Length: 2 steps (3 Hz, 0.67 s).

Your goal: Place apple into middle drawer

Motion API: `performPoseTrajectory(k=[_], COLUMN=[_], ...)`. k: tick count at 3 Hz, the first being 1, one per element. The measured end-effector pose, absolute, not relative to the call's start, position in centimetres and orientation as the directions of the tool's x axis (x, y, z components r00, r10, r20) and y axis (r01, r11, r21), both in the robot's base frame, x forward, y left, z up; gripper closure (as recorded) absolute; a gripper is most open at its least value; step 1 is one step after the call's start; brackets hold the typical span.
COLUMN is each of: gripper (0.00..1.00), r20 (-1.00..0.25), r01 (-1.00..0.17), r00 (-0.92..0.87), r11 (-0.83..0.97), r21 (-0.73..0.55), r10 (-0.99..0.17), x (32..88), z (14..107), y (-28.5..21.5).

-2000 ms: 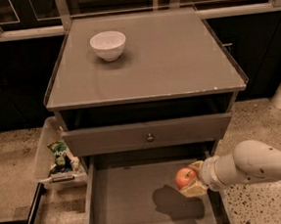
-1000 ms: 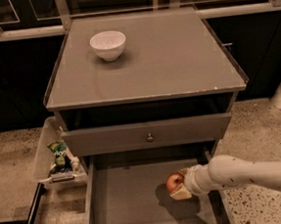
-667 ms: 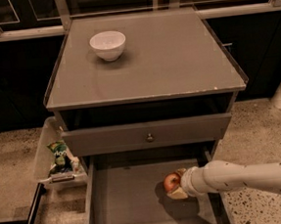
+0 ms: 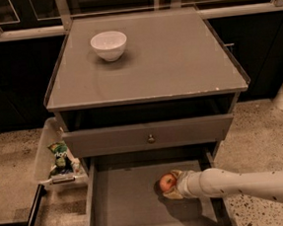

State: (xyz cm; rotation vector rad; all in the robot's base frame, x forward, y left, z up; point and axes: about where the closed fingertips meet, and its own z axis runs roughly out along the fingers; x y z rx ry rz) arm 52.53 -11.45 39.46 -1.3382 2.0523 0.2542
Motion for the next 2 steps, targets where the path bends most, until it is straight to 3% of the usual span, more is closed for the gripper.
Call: performPoseTrajectory(k=[1, 2], gripper=[1.00, 0.81], r20=[-0.659, -0.660], r01=[-0.885, -0.886], r00=[-0.244, -0.244], r11=[0.441, 0.440], r21=[-0.149, -0.147], r10=[-0.712, -0.711], x=[53.13, 53.13], z=[38.35, 38.31], y=[-11.28, -11.27])
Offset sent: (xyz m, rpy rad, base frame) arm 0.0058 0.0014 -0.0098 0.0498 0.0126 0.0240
